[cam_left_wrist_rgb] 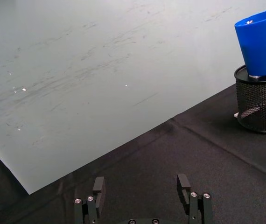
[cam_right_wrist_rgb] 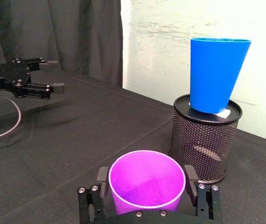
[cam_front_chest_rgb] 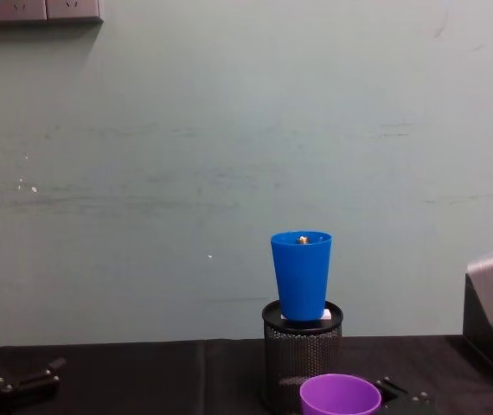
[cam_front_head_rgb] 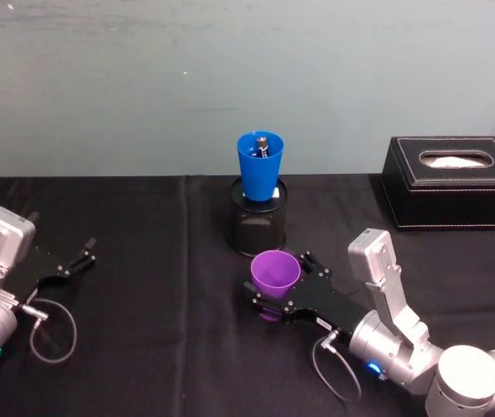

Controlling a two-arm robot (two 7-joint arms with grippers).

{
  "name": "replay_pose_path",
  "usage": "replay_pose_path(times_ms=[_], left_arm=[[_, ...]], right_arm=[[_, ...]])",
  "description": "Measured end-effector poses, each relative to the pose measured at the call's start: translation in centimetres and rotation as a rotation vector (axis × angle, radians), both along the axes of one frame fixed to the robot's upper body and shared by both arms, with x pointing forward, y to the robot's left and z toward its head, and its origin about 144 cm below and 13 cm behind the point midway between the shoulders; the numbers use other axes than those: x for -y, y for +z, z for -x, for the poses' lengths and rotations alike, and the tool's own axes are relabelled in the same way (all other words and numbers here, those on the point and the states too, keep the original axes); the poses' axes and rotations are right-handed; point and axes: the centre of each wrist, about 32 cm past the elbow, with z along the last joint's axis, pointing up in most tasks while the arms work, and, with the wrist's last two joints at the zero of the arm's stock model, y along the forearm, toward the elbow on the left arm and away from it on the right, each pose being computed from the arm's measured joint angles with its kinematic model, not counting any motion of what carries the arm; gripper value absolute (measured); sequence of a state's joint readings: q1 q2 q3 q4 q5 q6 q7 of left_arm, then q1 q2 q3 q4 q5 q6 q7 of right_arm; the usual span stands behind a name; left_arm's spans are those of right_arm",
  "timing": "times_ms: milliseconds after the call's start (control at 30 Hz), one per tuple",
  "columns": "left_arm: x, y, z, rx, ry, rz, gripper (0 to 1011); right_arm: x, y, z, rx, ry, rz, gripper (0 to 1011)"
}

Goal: Pick up one cup with a gripper and tap it against the other cup.

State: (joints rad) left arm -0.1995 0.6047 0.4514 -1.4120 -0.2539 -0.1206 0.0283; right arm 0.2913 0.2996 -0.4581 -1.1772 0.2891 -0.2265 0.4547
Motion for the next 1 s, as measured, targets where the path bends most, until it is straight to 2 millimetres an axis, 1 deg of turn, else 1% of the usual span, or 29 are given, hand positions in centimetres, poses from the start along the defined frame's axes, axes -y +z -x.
replay_pose_path(times_ms=[233,367,500,633,800,933,1000], left_arm=[[0.0,0.0,0.0,0.000,0.000,0.000,1000],[0.0,0.0,0.0,0.000,0.000,0.000,1000],[0.0,0.0,0.0,0.000,0.000,0.000,1000],[0.0,0.0,0.0,0.000,0.000,0.000,1000],[0.0,0.0,0.0,0.000,0.000,0.000,1000],[0.0,0.0,0.0,0.000,0.000,0.000,1000],[0.0,0.0,0.0,0.000,0.000,0.000,1000]], right_arm=[[0.0,0.0,0.0,-0.001,0.000,0.000,995],[0.1,0.0,0.0,-0.001,0.000,0.000,927],[0.1,0.0,0.0,-0.002,-0.001,0.000,816],[0.1,0.1,0.0,-0.003,-0.001,0.000,776],[0.1,0.1,0.0,-0.002,-0.001,0.000,755],[0.1,0.9,0.0,0.021,0.001,0.003,741],[0.1,1.8,0.0,0.033,0.005,0.004,735]])
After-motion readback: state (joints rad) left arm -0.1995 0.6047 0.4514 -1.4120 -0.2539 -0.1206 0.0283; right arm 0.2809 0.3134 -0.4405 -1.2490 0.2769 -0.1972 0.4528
